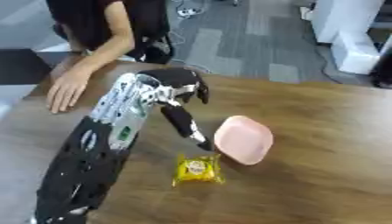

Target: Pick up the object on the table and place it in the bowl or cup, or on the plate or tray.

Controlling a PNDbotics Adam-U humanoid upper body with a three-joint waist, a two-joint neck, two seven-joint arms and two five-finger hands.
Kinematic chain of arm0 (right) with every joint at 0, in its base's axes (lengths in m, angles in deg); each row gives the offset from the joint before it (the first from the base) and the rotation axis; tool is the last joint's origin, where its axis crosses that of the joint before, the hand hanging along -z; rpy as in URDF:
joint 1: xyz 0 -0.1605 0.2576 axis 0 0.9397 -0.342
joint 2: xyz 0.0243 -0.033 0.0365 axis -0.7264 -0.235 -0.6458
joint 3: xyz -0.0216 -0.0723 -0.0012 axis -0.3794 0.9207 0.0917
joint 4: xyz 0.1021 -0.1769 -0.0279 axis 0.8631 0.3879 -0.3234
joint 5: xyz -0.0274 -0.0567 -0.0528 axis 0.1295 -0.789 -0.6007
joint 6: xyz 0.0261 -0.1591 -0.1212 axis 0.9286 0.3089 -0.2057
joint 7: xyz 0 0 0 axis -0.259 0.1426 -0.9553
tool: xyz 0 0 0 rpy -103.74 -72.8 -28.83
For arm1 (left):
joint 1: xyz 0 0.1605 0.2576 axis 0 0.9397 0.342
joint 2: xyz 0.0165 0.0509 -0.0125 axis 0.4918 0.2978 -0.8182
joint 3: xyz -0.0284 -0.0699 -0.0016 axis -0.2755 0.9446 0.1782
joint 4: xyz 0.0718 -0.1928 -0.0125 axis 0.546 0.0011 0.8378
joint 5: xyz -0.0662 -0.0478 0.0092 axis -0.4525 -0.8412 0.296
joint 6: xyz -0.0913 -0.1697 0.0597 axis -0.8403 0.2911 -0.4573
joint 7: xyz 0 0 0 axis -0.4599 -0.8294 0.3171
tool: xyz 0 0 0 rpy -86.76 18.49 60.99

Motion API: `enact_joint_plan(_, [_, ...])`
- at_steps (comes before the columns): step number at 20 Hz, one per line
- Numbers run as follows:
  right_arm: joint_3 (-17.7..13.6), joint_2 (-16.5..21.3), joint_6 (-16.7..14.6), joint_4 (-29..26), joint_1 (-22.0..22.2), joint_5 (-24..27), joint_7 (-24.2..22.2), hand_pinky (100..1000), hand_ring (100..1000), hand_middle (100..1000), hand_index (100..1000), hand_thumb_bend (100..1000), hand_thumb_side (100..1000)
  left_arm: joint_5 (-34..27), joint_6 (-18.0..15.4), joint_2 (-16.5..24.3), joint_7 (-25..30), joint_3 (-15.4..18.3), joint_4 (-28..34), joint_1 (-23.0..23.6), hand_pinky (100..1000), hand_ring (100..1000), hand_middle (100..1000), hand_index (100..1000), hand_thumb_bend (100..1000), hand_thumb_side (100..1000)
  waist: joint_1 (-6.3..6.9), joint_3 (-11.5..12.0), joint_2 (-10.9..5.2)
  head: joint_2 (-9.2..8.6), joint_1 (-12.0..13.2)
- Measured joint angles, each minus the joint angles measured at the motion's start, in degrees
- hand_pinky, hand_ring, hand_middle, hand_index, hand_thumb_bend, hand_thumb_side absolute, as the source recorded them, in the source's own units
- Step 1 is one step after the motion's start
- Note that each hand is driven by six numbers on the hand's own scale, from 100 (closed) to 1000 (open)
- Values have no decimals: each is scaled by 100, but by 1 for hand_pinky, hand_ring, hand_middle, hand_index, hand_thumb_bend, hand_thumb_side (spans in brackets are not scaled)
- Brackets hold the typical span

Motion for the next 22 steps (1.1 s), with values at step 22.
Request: enact_joint_plan(22, [-34, 7, 18, 0, 1, -102, -48, 419, 519, 736, 703, 100, 1000, -1094, -125, 1383, -3, -840, -1065, 255, 518, 638, 734, 766, 955, 736, 64, -79, 110, 8, -129])
